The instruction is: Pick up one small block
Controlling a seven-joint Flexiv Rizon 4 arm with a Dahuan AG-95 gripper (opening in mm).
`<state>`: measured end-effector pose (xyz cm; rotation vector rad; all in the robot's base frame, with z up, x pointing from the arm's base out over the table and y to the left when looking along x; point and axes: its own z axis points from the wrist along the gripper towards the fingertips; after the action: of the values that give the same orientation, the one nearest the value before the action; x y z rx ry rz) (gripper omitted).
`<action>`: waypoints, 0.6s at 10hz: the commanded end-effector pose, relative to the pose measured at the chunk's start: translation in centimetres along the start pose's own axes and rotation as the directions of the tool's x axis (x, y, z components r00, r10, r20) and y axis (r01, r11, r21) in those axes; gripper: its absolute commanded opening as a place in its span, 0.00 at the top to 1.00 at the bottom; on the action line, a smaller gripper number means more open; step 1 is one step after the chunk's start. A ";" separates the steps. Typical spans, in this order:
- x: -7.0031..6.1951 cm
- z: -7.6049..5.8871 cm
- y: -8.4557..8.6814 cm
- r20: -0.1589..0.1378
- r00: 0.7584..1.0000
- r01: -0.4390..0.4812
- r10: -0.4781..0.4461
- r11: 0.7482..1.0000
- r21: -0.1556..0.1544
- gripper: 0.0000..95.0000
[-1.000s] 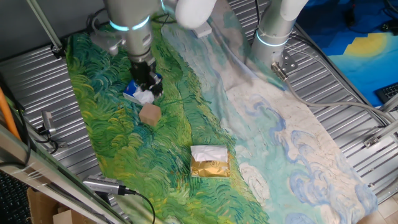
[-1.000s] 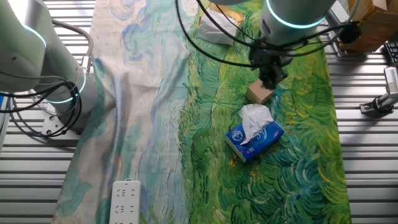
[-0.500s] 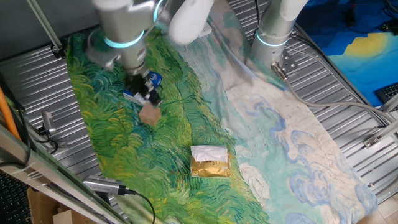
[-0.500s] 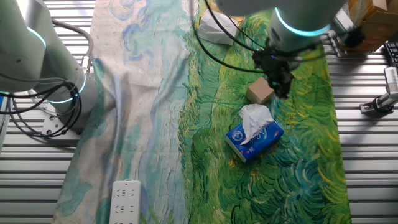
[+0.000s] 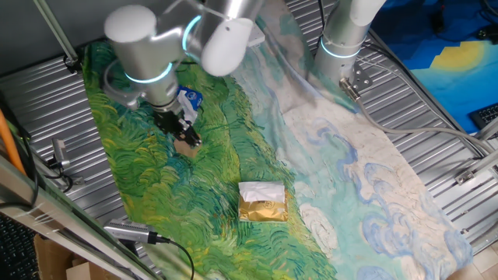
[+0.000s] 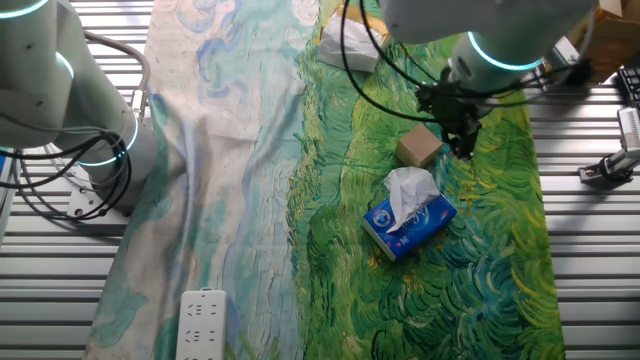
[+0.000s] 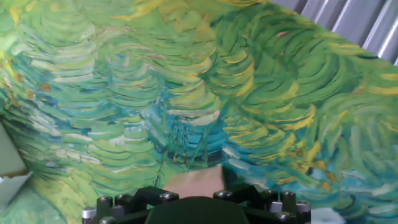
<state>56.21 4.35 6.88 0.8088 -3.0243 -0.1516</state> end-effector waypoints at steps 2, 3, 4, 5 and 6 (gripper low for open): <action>0.2 1.1 0.3 0.006 1.000 0.006 -0.006 1.000 -0.003 0.00; 0.3 1.3 0.3 0.008 1.000 0.005 -0.005 1.000 -0.003 0.00; 0.3 1.7 0.4 0.009 1.000 0.007 -0.007 1.000 -0.002 0.00; 0.4 2.1 0.5 0.014 1.000 0.012 -0.012 1.000 0.000 0.00; 0.4 2.5 0.6 0.018 1.000 0.016 -0.016 1.000 0.002 0.00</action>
<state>55.39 4.91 4.26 0.8431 -3.0380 -0.1573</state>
